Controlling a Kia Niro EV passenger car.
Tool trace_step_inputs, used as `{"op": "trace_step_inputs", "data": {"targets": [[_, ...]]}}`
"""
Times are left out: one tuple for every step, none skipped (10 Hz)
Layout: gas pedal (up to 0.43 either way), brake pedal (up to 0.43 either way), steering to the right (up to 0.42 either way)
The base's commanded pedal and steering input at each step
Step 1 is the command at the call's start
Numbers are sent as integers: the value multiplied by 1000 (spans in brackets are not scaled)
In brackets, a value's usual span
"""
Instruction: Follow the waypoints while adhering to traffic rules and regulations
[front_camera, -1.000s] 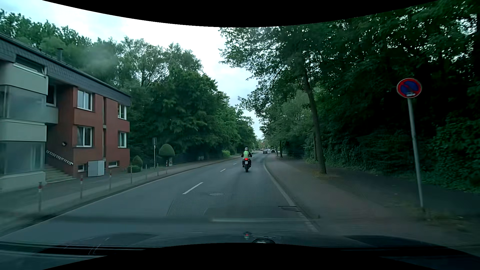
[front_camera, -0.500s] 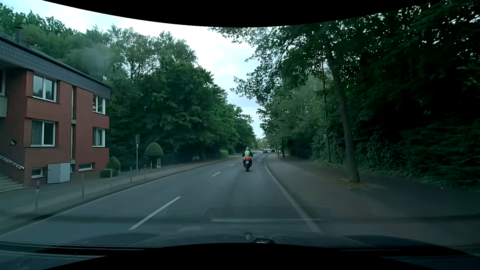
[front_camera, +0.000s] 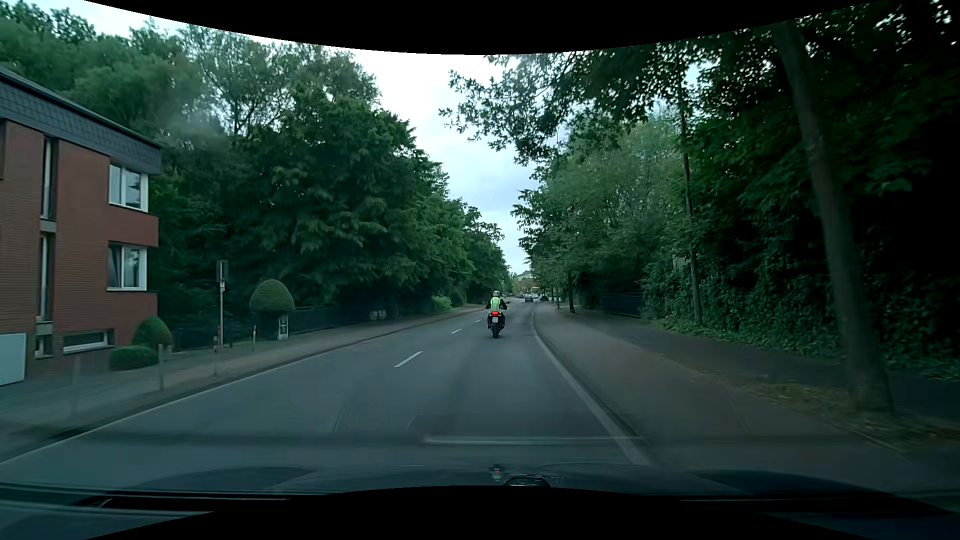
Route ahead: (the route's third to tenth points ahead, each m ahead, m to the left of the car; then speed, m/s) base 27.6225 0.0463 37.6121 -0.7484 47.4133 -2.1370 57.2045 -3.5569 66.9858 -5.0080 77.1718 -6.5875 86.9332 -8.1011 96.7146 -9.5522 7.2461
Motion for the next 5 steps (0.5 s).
{"op": "trace_step_inputs", "data": {"targets": [[130, 0, 8], [130, 0, 7], [130, 0, 6], [130, 0, 8], [130, 0, 8]]}}
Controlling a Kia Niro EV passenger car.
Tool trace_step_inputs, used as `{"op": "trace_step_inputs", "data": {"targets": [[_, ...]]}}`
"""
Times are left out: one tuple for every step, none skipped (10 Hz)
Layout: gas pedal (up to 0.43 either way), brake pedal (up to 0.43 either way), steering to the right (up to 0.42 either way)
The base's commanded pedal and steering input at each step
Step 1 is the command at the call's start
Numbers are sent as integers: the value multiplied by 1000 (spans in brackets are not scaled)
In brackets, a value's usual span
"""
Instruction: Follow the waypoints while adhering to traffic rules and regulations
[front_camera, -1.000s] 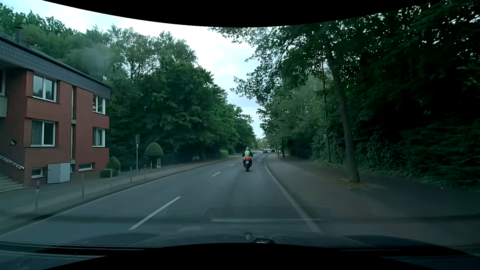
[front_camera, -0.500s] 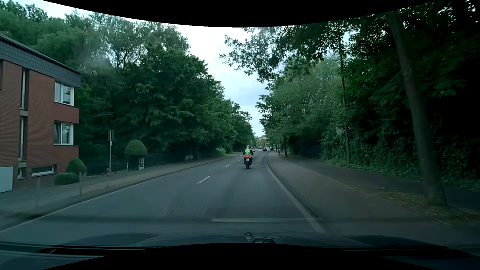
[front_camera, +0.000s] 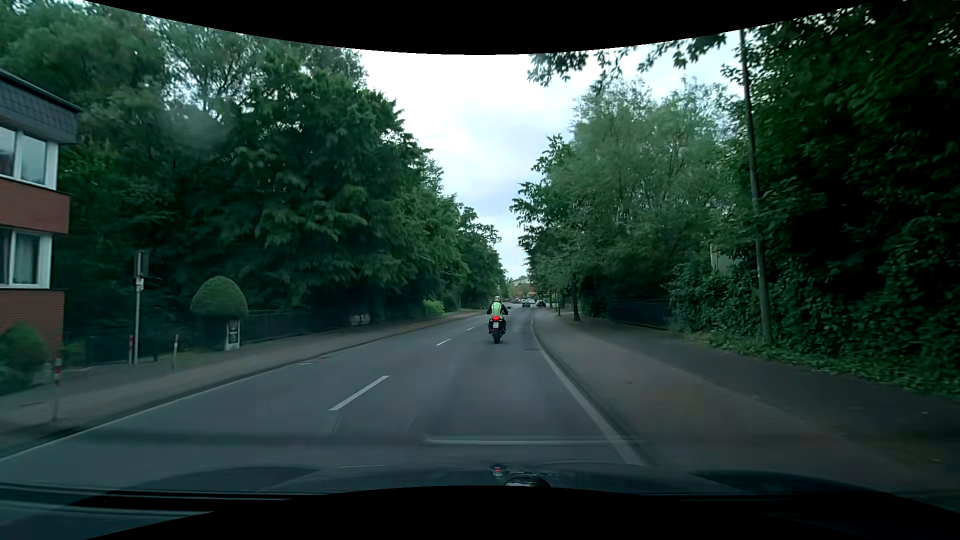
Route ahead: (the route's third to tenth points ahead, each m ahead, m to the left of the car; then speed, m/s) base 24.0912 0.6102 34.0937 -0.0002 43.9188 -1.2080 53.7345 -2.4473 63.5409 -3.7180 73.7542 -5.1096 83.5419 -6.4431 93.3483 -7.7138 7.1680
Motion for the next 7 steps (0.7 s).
{"op": "trace_step_inputs", "data": {"targets": [[130, 0, 6], [130, 0, 6], [130, 0, 6], [130, 0, 6], [130, 0, 6], [130, 0, 6], [130, 0, 6]]}}
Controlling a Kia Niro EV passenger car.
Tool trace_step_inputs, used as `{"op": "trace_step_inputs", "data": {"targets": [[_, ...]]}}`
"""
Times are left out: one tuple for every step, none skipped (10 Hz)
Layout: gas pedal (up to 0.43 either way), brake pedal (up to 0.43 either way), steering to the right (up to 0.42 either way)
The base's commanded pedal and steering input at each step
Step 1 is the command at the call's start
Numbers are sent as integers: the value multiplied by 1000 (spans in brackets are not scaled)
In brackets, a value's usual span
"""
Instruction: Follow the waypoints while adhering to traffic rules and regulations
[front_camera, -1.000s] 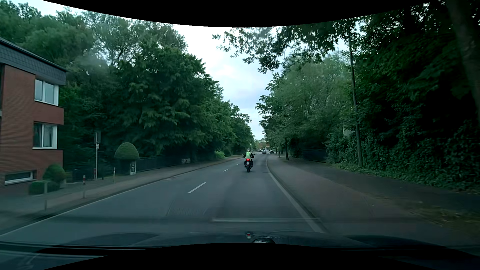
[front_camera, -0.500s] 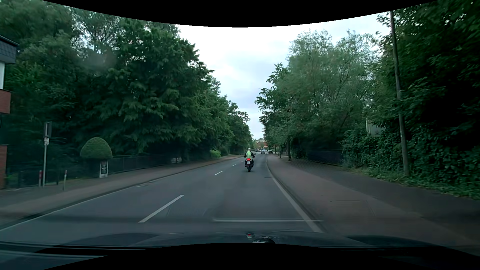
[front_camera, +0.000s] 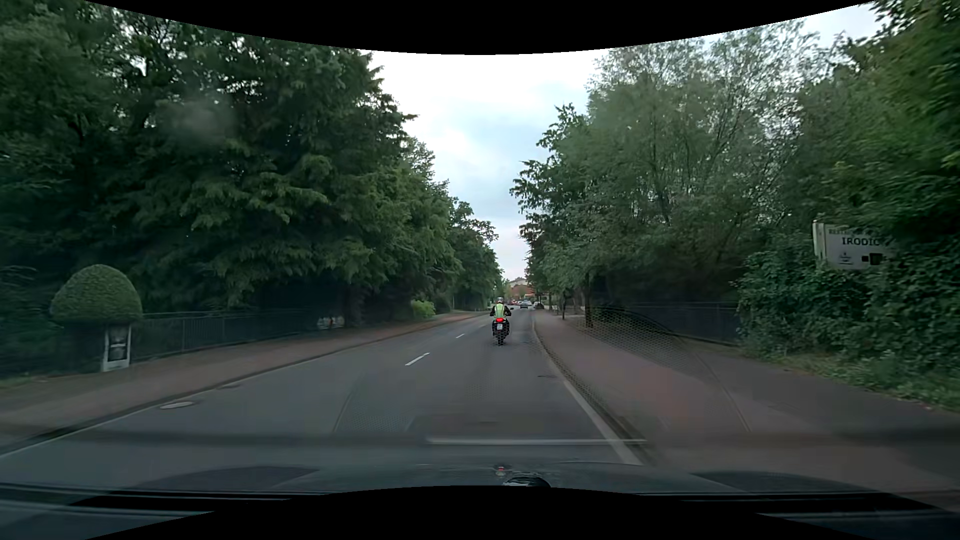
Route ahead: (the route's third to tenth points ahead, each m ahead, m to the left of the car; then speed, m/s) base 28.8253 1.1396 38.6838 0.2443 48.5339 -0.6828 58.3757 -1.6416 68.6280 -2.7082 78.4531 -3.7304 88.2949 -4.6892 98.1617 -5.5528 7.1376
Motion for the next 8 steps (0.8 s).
{"op": "trace_step_inputs", "data": {"targets": [[130, 0, 6], [130, 0, 6], [130, 0, 5], [130, 0, 5], [130, 0, 5], [130, 0, 5], [130, 0, 6], [130, 0, 9]]}}
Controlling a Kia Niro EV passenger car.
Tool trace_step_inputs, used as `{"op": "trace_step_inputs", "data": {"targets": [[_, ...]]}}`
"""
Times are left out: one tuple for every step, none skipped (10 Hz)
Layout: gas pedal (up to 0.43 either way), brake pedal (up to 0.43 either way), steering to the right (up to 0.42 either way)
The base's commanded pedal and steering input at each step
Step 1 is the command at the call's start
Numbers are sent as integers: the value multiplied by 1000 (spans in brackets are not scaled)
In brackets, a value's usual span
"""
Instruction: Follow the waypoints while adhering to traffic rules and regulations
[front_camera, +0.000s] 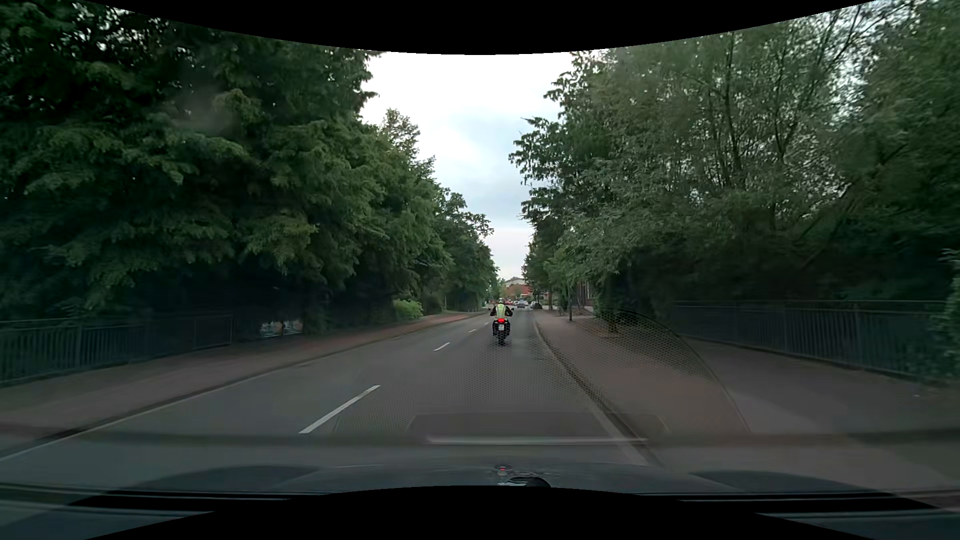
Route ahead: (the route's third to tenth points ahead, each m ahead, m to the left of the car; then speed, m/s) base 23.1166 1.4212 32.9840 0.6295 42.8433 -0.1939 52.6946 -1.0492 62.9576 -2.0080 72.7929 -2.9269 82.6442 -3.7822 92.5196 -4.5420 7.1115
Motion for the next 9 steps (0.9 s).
{"op": "trace_step_inputs", "data": {"targets": [[130, 0, 11], [130, 0, 11], [130, 0, 12], [130, 0, 13], [130, 0, 15], [130, 0, 16], [130, 0, 16], [130, 0, 16], [130, 0, 15]]}}
